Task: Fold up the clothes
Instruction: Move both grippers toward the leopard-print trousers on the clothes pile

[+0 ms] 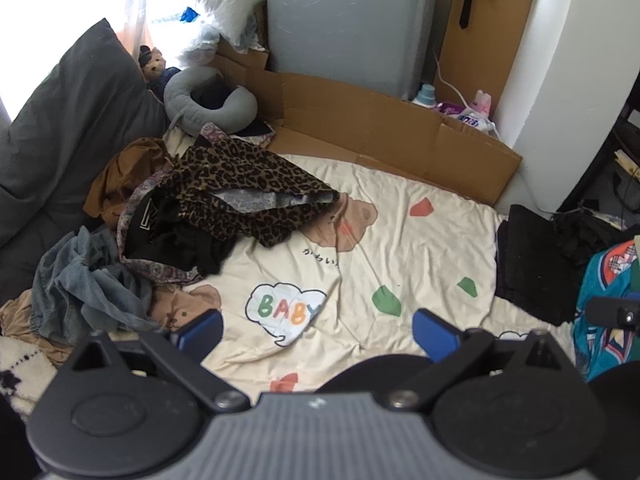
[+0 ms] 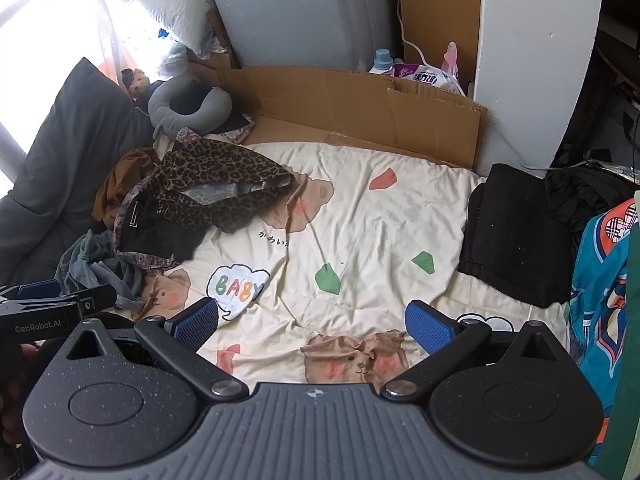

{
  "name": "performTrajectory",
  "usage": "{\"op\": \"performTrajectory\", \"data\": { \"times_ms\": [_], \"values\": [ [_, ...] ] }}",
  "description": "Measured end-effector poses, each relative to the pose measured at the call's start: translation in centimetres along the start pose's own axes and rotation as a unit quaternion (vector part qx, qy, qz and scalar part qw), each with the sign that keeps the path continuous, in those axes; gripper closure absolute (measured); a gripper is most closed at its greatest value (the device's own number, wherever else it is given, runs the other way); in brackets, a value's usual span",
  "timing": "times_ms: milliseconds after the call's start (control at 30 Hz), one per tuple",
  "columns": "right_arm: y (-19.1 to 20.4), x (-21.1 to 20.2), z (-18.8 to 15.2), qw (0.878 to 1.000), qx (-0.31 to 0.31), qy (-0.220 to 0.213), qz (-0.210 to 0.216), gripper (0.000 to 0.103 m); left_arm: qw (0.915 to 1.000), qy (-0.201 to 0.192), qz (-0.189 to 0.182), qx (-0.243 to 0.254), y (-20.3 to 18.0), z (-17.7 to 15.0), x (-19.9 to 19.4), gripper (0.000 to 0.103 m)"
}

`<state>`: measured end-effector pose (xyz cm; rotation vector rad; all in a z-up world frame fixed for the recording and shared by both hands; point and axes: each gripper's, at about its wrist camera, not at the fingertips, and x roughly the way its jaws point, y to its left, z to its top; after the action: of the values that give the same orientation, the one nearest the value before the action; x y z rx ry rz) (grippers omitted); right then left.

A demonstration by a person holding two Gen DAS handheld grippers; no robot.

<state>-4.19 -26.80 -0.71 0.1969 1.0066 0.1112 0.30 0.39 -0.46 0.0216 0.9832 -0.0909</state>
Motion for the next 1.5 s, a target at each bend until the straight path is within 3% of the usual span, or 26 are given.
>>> {"op": "performTrajectory", "data": {
  "times_ms": [500, 1100, 1500],
  "values": [
    [-0.7, -0.4, 0.2, 1.0, 0.026, 0.0, -0.007, 0.0, 0.9999, 0.003, -0.017, 0.002, -0.2, 0.1, -0.1, 0.001],
    [-1.1, -3.9, 1.8, 0.998, 0.037, -0.045, -0.018, 0.0, 0.9993, -0.03, -0.017, -0.011, 2.3, 2.4, -3.7, 0.001],
    [-2.0, -3.9, 1.7, 0.997, 0.046, -0.058, -0.028, 0.0, 0.9991, -0.041, -0.01, -0.01, 3.9, 3.5, -4.8, 0.001]
  ]
}}
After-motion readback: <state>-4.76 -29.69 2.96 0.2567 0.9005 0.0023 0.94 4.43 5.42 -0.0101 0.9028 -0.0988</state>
